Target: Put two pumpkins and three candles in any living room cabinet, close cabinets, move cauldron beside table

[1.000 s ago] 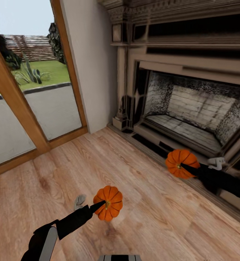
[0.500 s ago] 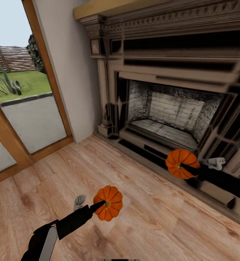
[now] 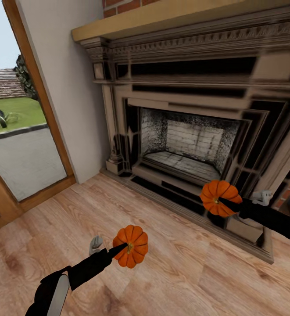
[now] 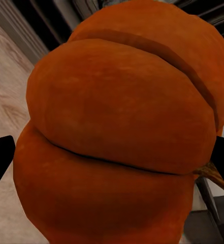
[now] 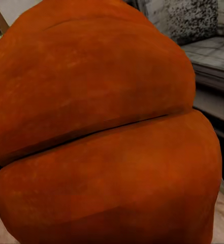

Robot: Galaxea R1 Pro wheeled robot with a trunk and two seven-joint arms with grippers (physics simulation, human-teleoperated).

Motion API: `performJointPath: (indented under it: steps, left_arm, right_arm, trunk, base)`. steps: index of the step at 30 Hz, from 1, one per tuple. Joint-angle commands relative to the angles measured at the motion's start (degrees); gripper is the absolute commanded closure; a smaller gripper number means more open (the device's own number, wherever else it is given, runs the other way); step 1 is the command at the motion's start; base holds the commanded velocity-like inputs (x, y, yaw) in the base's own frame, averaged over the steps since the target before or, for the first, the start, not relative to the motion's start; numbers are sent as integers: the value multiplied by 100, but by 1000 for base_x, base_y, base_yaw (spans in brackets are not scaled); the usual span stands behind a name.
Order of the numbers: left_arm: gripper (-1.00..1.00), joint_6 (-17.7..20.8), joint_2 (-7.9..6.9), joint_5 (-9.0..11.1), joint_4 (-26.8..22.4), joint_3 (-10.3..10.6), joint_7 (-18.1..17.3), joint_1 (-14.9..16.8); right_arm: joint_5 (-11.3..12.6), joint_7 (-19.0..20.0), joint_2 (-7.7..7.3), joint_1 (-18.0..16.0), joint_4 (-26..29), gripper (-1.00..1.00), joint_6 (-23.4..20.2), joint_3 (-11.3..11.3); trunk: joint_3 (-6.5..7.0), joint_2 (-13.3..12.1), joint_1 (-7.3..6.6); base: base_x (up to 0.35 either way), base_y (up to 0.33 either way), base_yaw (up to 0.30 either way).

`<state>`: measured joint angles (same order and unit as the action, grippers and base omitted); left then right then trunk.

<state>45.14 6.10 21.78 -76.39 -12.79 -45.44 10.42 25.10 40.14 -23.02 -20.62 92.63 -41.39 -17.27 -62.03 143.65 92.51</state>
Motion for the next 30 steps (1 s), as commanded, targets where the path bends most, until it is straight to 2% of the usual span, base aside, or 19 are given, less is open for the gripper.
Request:
performJointPath:
  steps: [1,13,30]
  left_arm:
    - [100,26,5,-2,1,-13,-47,3]
    - [100,23,5,-6,43,-17,-44,7]
    - [100,21,5,-13,119,-20,-44,46]
  right_arm:
    - [20,10,1,-2,0,100,-39,-20]
    - [21,11,38,1,0,100,-77,-36]
    - [21,11,34,-3,0,100,-81,-40]
  trunk:
    - [18,0,-3]
    - [284,-16,-34]
    - [660,-39,-78]
  base:
    - [0,0,-31]
    - [0,0,-25]
    - [0,0,-259]
